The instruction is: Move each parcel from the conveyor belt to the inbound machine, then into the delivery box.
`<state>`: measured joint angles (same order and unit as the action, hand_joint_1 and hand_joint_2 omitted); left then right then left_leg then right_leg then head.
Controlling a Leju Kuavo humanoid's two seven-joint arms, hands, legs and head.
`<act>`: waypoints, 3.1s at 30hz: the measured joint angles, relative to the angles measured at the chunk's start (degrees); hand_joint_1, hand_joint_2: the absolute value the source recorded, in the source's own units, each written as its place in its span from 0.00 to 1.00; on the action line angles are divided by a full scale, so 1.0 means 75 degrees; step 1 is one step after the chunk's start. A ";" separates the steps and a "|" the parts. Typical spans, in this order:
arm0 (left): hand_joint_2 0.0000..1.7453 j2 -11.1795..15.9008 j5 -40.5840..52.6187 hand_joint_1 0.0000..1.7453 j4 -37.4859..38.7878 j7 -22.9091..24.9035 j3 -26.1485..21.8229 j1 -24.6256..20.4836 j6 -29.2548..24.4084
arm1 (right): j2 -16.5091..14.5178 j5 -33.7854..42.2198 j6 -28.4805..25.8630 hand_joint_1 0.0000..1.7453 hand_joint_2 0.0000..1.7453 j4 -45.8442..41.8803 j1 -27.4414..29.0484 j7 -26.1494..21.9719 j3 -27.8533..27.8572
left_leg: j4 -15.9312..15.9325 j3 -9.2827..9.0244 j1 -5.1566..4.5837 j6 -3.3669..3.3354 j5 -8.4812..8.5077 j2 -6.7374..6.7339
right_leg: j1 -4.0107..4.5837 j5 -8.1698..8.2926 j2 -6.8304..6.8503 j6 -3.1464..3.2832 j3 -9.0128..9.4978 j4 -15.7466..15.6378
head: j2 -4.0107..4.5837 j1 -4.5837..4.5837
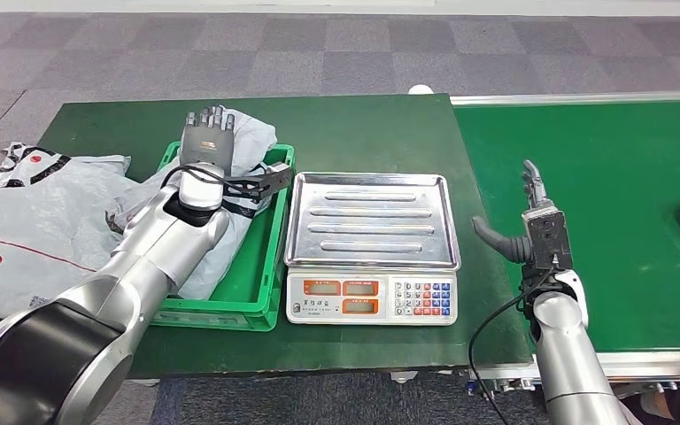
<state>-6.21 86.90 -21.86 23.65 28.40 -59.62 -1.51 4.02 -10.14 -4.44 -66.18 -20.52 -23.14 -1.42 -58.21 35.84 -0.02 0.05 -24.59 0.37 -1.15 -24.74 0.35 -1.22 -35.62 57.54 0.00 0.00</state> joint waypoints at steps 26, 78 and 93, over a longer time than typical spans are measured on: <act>1.00 -0.0832 -0.4884 0.00 -0.0879 -0.4204 -0.2392 0.0313 0.0421 | 0.0000 0.0006 0.0104 0.00 1.00 0.0079 -0.0176 0.0011 0.0012 | 0.0001 0.0002 0.0003 0.0001 0.0000 0.0003 | 0.0004 0.0000 0.0004 0.0001 0.0001 0.0001 | 0.0000 0.0000; 1.00 -0.1934 -1.2297 0.00 -0.1381 -0.6959 -0.0305 0.1517 -0.2116 | -0.0557 0.0910 -0.0539 0.00 1.00 0.0774 -0.0791 -0.0396 -0.1139 | 0.0002 0.0003 0.0005 0.0016 -0.0019 -0.0002 | 0.0006 -0.0011 -0.0003 0.0009 -0.0005 -0.0001 | 0.0000 0.0000; 1.00 -0.1934 -1.2976 0.00 -0.1173 -0.6797 0.0604 0.1507 -0.1927 | -0.0556 0.0744 -0.0773 0.00 1.00 0.0798 -0.0530 -0.0468 -0.1139 | 0.0002 0.0002 0.0005 0.0016 -0.0020 -0.0003 | 0.0006 -0.0012 -0.0004 0.0009 -0.0006 -0.0001 | 0.0000 0.0000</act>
<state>-20.72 -10.42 -30.65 -27.33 32.93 -48.32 -15.96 -0.15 -4.56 -10.23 -60.19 -24.50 -26.64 -9.96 -58.19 35.85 0.01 0.17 -24.74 0.35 -1.11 -24.83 0.32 -1.15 -35.66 57.54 0.00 0.00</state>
